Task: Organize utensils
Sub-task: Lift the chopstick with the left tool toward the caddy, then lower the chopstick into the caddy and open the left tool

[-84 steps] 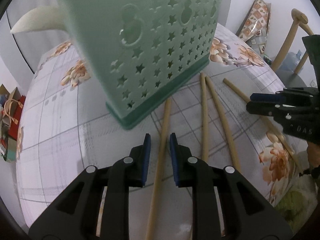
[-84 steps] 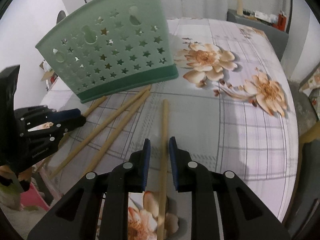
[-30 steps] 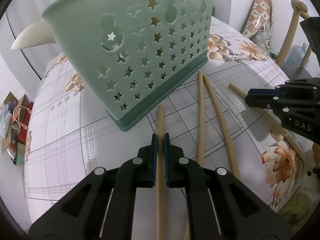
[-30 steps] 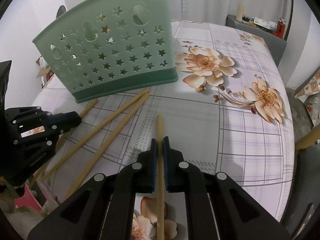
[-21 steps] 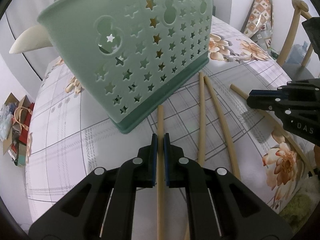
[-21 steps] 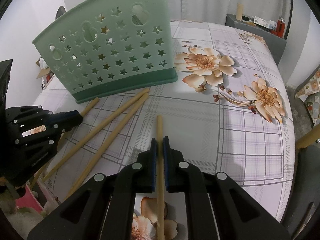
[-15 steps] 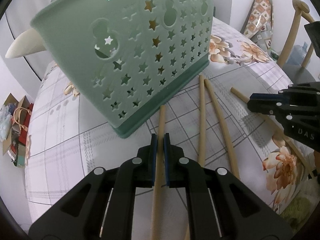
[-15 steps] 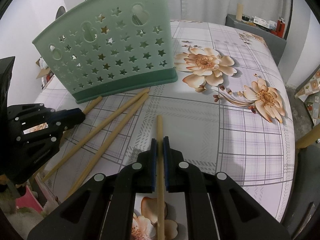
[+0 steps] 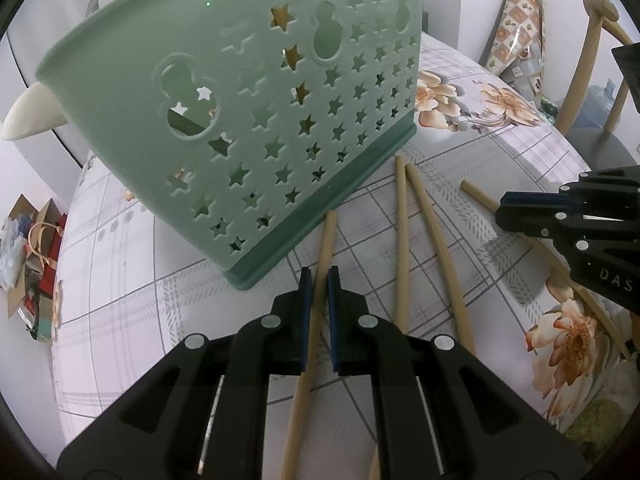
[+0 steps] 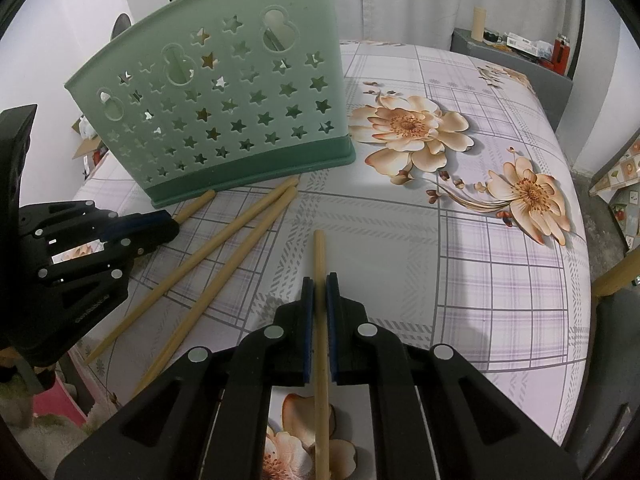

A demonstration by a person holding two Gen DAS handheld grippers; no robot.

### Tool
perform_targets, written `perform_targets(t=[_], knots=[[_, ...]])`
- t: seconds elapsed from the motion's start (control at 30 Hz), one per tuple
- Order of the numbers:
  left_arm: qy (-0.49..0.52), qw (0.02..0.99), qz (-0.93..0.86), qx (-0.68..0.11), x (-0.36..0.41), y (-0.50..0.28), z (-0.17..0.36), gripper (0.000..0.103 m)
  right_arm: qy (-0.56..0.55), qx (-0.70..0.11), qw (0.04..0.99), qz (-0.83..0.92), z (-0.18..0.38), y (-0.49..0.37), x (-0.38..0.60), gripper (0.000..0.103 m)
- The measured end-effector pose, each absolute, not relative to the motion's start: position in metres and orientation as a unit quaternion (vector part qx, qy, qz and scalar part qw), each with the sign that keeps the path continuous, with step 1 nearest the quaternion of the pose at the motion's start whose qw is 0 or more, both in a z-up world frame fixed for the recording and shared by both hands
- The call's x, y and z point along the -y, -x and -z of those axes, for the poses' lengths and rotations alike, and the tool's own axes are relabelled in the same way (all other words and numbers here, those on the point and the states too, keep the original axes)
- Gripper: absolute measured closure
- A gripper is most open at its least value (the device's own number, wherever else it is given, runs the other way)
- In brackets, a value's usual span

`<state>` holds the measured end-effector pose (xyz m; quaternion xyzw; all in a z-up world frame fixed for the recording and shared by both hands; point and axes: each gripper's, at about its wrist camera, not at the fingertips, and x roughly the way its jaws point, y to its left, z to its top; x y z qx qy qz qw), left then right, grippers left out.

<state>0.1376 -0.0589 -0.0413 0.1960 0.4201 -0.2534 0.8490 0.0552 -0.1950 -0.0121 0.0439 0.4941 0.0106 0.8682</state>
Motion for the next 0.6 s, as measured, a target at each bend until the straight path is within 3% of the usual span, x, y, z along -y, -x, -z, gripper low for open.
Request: perform_targets(t=[0.23, 0.6], knots=[[-0.162, 0.853, 0.273, -0.415, 0.051, -0.137, 0.036, 0.098, -0.045, -0.494, 0.868, -0.01, 0.012, -0.055, 0.195, 0.096], [-0.069, 0.875, 0.33, -0.347, 0.012, -0.113, -0.039, 0.098, -0.05, -0.49, 0.87, -0.012, 0.012, -0.055, 0.195, 0.096]])
